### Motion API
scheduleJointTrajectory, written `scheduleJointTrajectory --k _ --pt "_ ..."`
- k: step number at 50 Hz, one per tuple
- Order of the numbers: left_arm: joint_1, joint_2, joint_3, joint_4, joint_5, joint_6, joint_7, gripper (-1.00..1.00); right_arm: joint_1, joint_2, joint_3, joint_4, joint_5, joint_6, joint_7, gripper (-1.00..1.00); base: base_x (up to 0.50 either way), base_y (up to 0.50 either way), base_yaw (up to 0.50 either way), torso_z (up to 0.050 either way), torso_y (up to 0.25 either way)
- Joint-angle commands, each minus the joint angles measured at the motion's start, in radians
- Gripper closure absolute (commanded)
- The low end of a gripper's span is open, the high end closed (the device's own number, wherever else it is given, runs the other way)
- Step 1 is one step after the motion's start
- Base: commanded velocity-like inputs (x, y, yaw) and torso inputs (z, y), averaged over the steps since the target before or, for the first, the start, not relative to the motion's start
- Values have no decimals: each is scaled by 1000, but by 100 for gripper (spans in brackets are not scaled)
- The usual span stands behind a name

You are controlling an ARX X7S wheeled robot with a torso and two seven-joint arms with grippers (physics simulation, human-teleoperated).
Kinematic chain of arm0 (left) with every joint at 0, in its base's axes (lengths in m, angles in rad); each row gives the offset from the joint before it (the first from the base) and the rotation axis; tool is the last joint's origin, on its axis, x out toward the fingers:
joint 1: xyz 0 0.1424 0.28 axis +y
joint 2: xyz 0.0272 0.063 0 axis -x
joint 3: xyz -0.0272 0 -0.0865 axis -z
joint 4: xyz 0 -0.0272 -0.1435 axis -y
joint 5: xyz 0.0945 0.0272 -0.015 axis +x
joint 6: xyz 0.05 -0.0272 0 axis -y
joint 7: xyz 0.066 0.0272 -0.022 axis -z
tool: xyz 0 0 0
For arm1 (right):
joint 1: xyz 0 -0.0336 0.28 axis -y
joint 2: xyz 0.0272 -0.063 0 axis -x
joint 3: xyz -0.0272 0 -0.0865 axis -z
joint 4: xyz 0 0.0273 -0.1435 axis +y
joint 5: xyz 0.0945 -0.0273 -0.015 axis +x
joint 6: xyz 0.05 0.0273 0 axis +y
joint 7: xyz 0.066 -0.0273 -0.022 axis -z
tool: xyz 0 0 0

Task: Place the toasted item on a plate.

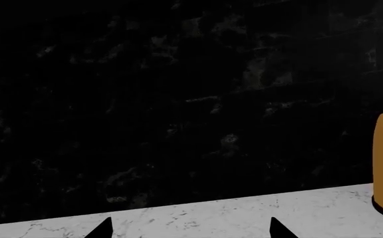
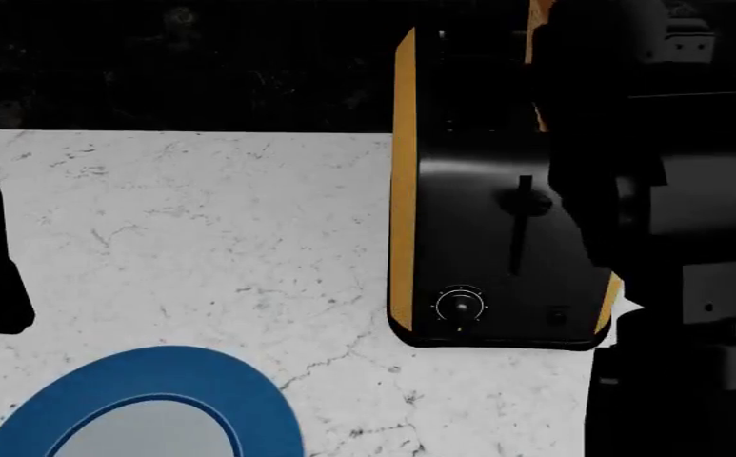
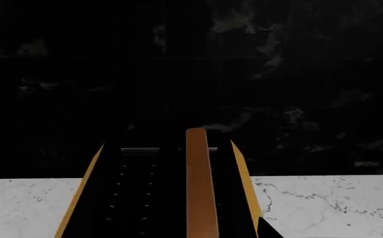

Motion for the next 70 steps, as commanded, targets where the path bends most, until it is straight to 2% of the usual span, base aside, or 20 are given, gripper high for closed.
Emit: scheduleJointTrajectory --k 1,22,43,44,57,70 --pt "4 -2 2 0 -4 2 -2 -100 47 -9 -54 160 -29 -76 -26 -100 0 0 0 0 0" --pt "13 -10 -11 13 -16 -4 -5 -100 105 -26 -83 369 -57 -197 -49 -100 0 0 0 0 0" --pt "24 -19 -12 25 -20 -8 -14 -100 73 -18 -83 348 -44 -198 -45 -100 0 0 0 0 0" --pt "22 -18 -14 27 -23 -12 -14 -100 70 -16 -80 344 -44 -197 -39 100 0 0 0 0 0" --pt "12 -22 -15 37 -32 -24 -17 -100 56 -1 -75 266 -26 -145 -27 100 0 0 0 0 1" --pt "16 -23 -22 38 -38 -19 -20 -100 132 -8 -81 240 -21 -142 -27 100 0 0 0 0 0"
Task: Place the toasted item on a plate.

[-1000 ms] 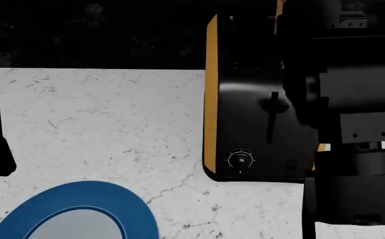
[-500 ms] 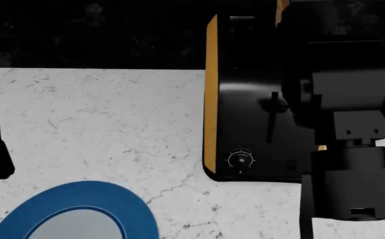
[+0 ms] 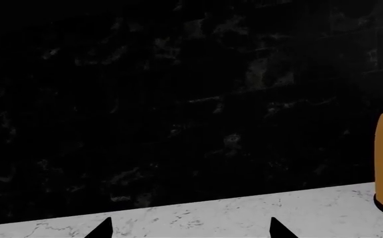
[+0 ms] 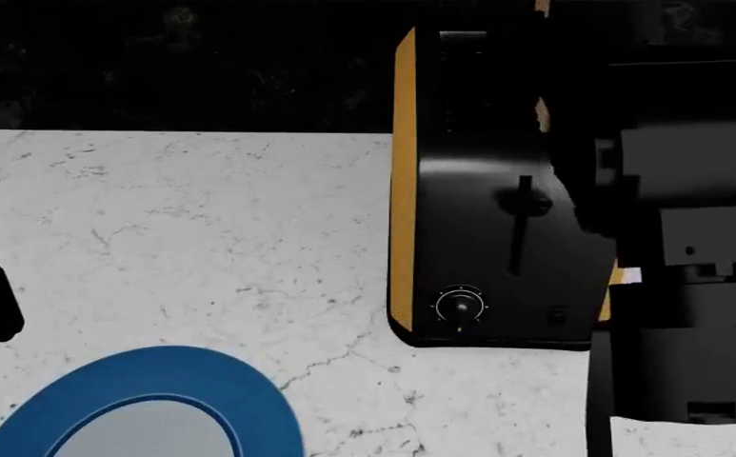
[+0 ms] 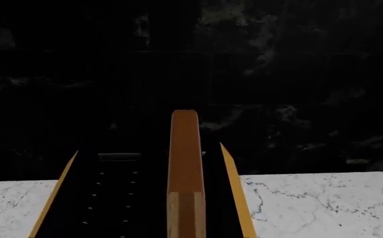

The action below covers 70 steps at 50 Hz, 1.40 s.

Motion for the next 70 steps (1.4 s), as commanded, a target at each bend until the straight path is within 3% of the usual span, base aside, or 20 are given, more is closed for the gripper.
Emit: scheduleJointTrajectory --k 1,9,21,37,40,45,48,66,70 --pt "2 -3 -3 2 -5 1 -2 -100 49 -2 -10 -26 0 7 -8 100 0 0 0 0 0" --pt "18 -3 -21 19 -15 -3 -4 -100 93 -11 -12 -3 0 -14 -13 100 0 0 0 0 0" --pt "9 -2 -3 12 -13 -3 -11 -100 83 2 -6 -198 43 86 -2 100 0 0 0 0 0" --pt "9 -5 -8 15 -21 -5 -16 -100 -25 -71 217 -761 247 458 129 100 0 0 0 0 0" --pt "8 -5 -2 12 -19 -4 -17 -100 -24 -85 246 -822 339 508 198 100 0 0 0 0 0" --pt "11 -14 -21 38 -32 -30 -20 -100 -49 -80 258 -854 738 507 497 100 0 0 0 0 0" --pt "14 -17 -29 47 -36 -37 -22 -100 -79 -102 261 -876 863 502 591 100 0 0 0 0 0" --pt "54 -42 -83 103 -45 -70 -38 -100 -300 -145 216 -1033 1266 430 866 100 0 0 0 0 0" --pt "54 -43 -83 104 -46 -72 -41 -100 -366 -137 191 -1082 1212 395 804 100 0 0 0 0 0"
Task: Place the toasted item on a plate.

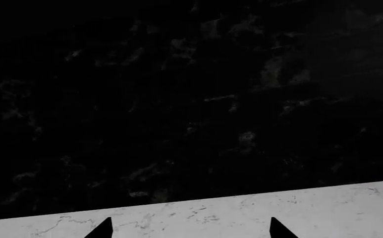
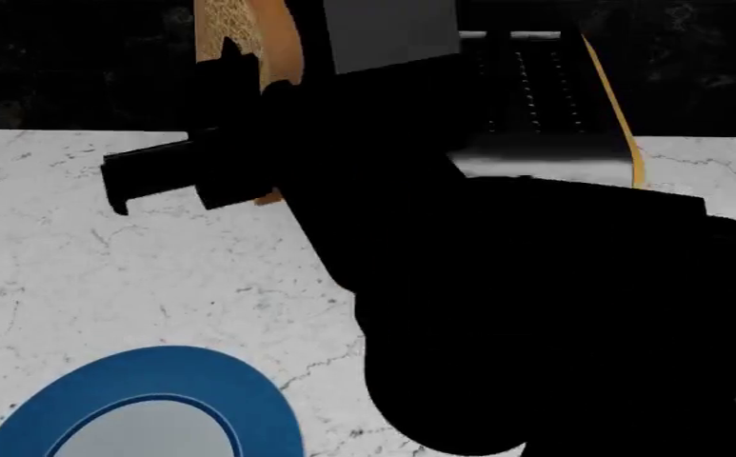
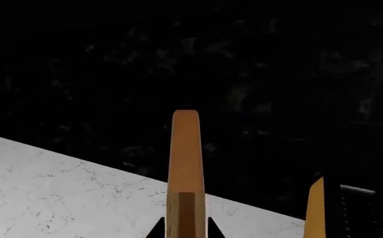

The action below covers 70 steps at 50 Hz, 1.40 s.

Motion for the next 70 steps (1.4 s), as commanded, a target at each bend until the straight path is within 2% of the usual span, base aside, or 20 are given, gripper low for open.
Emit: scheduleJointTrajectory --k 1,9,18,28,39,56,70 --pt "11 -6 -23 19 -5 -13 -11 -100 -163 -8 -27 -126 130 -64 58 100 0 0 0 0 0" --pt "5 -8 -19 16 -7 -14 -14 -100 -308 9 -30 -215 174 -118 80 100 0 0 0 0 0" --pt "9 -11 -18 19 -11 -16 -15 -100 -377 15 -78 -299 308 -171 213 100 0 0 0 0 0" --pt "0 -13 -18 18 -18 -18 -16 -100 -474 7 -121 -368 341 -229 243 100 0 0 0 0 0" --pt "16 -17 -7 8 -10 2 -19 -100 -551 -1 -133 -384 291 -287 173 100 0 0 0 0 0" --pt "39 -17 -3 -7 -5 35 -21 -100 -658 -14 -225 -341 60 -401 -67 100 0 0 0 0 0" --pt "46 -23 -17 -4 -12 35 -22 -100 -744 -11 -232 -302 60 -535 -98 100 0 0 0 0 0"
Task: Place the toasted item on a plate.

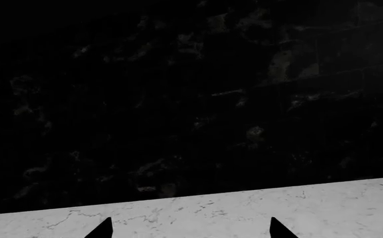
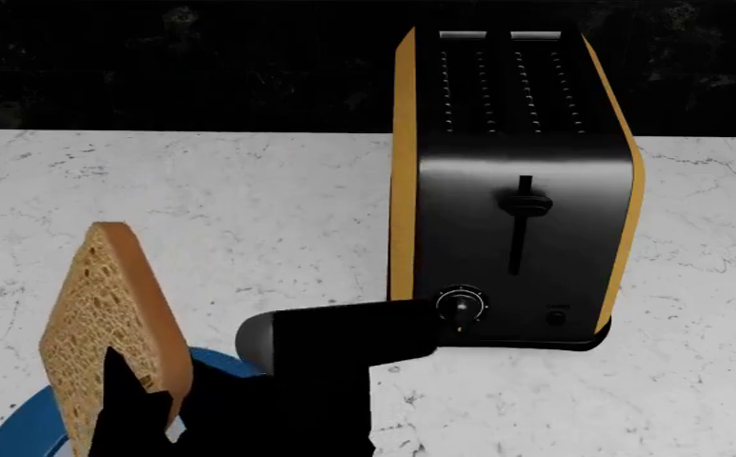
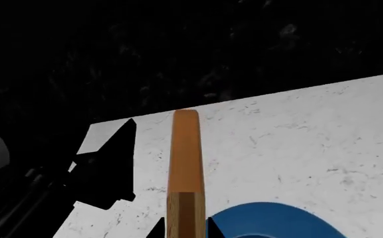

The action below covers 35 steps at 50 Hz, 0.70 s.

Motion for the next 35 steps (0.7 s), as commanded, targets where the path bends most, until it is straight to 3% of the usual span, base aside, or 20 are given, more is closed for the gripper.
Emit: scheduleJointTrajectory --k 1,35 --pt "8 -1 -3 -5 -1 13 -1 -100 -76 8 -17 26 -43 -95 -58 100 0 0 0 0 0" --pt "21 -2 25 -28 4 43 -8 -100 -226 37 -72 22 -57 -234 -92 100 0 0 0 0 0"
